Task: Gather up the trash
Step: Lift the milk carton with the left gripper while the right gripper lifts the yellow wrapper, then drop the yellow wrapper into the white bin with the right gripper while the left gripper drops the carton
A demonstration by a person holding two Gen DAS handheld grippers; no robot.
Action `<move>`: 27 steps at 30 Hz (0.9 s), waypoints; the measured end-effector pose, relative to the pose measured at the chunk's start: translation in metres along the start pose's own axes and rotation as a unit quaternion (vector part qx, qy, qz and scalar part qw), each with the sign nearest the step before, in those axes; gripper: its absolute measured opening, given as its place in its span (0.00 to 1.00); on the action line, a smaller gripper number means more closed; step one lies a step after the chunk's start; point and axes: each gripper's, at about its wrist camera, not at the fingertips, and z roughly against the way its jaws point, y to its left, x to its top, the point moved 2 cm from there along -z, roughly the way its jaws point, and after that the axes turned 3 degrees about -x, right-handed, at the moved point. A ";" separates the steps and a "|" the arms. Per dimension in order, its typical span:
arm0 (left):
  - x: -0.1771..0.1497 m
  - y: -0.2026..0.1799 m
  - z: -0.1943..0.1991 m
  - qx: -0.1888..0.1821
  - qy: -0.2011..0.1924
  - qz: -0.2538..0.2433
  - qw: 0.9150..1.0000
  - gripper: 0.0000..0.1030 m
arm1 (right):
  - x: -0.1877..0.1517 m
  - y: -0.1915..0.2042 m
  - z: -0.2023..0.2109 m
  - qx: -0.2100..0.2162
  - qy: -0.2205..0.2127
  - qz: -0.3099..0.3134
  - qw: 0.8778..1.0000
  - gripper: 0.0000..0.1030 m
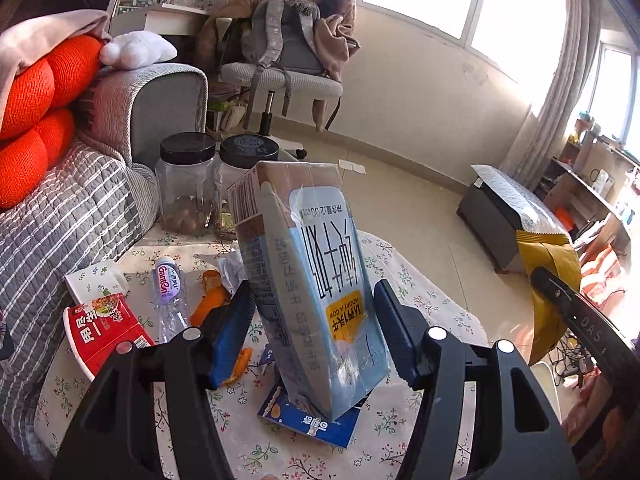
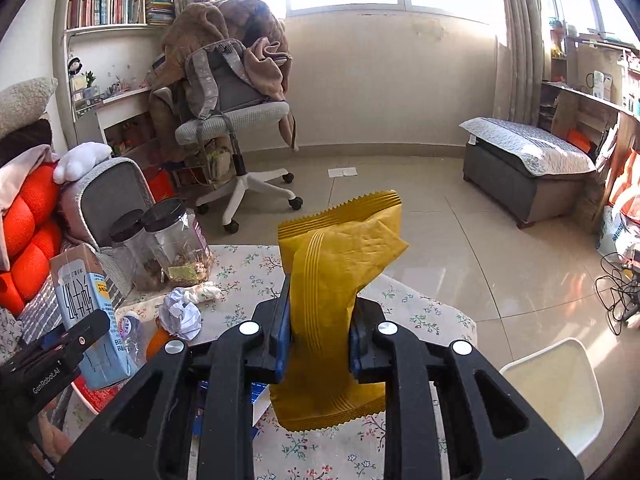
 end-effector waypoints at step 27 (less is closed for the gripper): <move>-0.067 -0.197 -0.037 -0.108 0.077 -0.118 0.984 0.59 | -0.067 -0.262 0.012 -0.215 0.121 -0.179 0.952 0.66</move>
